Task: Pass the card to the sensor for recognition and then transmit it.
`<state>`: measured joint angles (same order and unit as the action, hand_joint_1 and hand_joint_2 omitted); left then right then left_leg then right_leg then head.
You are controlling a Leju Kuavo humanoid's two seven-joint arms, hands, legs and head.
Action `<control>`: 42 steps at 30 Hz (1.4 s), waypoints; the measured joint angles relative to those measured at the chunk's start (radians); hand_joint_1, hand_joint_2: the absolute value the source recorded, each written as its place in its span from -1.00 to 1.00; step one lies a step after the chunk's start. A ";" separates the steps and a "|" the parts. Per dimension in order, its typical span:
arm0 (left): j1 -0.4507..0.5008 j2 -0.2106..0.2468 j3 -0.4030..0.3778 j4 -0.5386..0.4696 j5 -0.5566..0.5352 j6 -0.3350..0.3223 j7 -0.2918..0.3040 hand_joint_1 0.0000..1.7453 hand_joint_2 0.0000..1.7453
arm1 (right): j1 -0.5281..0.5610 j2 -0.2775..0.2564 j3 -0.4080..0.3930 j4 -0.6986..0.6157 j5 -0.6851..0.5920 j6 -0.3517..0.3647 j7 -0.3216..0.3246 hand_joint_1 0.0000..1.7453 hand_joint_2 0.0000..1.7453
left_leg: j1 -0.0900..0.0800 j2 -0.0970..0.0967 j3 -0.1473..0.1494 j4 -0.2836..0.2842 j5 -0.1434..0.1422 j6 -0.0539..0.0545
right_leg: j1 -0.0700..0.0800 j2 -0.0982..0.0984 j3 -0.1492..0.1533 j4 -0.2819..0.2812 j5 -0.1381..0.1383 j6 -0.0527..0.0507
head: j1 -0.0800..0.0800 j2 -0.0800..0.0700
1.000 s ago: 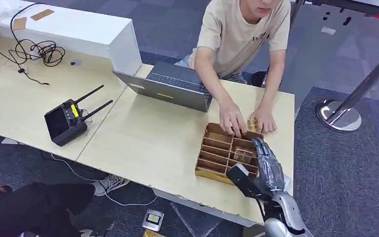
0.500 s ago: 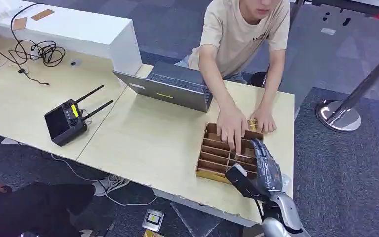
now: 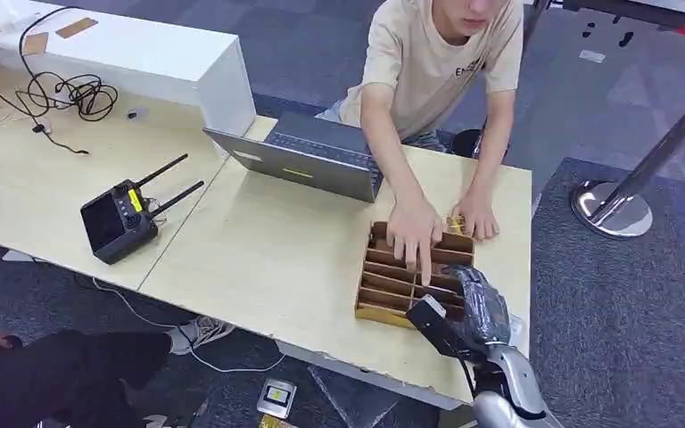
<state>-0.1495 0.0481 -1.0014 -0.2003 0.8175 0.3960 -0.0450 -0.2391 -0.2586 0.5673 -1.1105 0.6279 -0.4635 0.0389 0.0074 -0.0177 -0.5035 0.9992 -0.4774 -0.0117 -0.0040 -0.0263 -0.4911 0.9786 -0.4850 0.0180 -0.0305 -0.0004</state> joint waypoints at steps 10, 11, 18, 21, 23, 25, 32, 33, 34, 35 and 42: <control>-0.002 0.000 0.000 0.000 -0.005 0.000 0.000 -1.00 1.00 | -0.016 0.002 0.001 0.006 -0.018 -0.004 -0.014 1.00 1.00 | 0.000 0.000 0.000 0.000 0.000 0.000 | 0.000 0.000 0.000 0.000 0.000 0.000 | 0.000 0.000; -0.002 0.000 0.000 0.000 -0.005 0.000 0.000 -1.00 1.00 | -0.017 0.002 0.001 0.006 -0.019 -0.004 -0.015 1.00 1.00 | 0.000 0.000 0.000 0.000 0.000 0.000 | 0.000 0.000 0.000 0.000 0.000 0.000 | -0.001 0.000; -0.005 0.000 0.000 0.000 -0.006 0.000 0.000 -1.00 1.00 | -0.017 0.002 0.002 0.010 -0.018 -0.005 -0.018 1.00 1.00 | 0.000 0.000 0.000 0.000 0.000 0.000 | 0.000 0.000 0.000 0.000 0.000 0.000 | 0.000 0.000; -0.005 0.000 0.000 0.000 -0.006 0.000 0.000 -1.00 1.00 | -0.017 0.002 0.002 0.011 -0.019 -0.006 -0.018 1.00 1.00 | 0.000 0.000 0.000 0.000 0.000 0.000 | 0.000 0.000 0.000 0.000 0.000 0.000 | 0.000 0.000; -0.005 0.000 0.000 0.000 -0.006 0.000 0.000 -1.00 1.00 | -0.017 0.003 0.002 0.011 -0.019 -0.006 -0.019 1.00 1.00 | 0.000 0.000 0.000 0.000 0.000 0.000 | 0.000 0.000 0.000 0.000 0.000 0.000 | -0.001 0.000; -0.004 0.000 0.000 0.000 -0.006 0.000 0.000 -1.00 1.00 | -0.017 0.003 0.003 0.011 -0.023 -0.006 -0.022 1.00 1.00 | 0.000 0.000 0.000 0.000 0.000 0.000 | 0.000 0.000 0.000 0.000 0.000 0.000 | 0.000 0.000; -0.004 0.000 0.000 0.000 -0.008 0.000 0.000 -1.00 1.00 | -0.017 0.005 0.001 0.008 -0.078 -0.014 -0.055 1.00 1.00 | 0.000 0.000 0.000 0.000 0.000 0.000 | 0.000 0.000 0.000 0.000 0.000 0.000 | 0.000 0.000; -0.004 0.000 0.000 0.000 -0.008 0.000 0.000 -1.00 1.00 | -0.016 0.005 0.000 -0.002 -0.095 -0.014 -0.062 1.00 1.00 | 0.000 0.000 0.000 0.000 0.000 0.000 | 0.000 0.000 0.000 0.000 0.000 0.000 | 0.000 0.000; -0.004 0.001 0.000 0.000 -0.009 0.000 0.000 -1.00 1.00 | -0.013 0.004 -0.003 -0.013 -0.107 -0.013 -0.064 1.00 1.00 | 0.000 0.000 0.000 0.000 0.000 0.000 | 0.000 0.000 0.000 0.000 0.000 0.000 | 0.000 0.000; -0.004 0.001 0.000 0.000 -0.009 0.000 0.000 -1.00 1.00 | -0.012 0.002 -0.006 -0.023 -0.111 -0.010 -0.065 1.00 1.00 | 0.000 0.000 0.000 0.000 0.000 0.000 | 0.000 0.000 0.000 0.000 0.000 0.000 | 0.000 0.000; -0.004 0.002 0.000 0.000 -0.016 -0.007 0.000 -1.00 1.00 | -0.022 -0.015 -0.049 -0.158 -0.095 0.005 -0.061 1.00 1.00 | 0.000 0.000 0.000 0.000 0.000 0.000 | 0.000 0.000 0.000 0.000 0.001 0.000 | 0.000 0.000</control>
<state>-0.1537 0.0500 -1.0018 -0.2003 0.8019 0.3887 -0.0454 -0.2609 -0.2739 0.5181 -1.2683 0.5325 -0.4589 -0.0218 0.0072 -0.0175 -0.5040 0.9993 -0.4772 -0.0116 -0.0042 -0.0262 -0.4914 0.9786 -0.4843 0.0184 -0.0309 -0.0004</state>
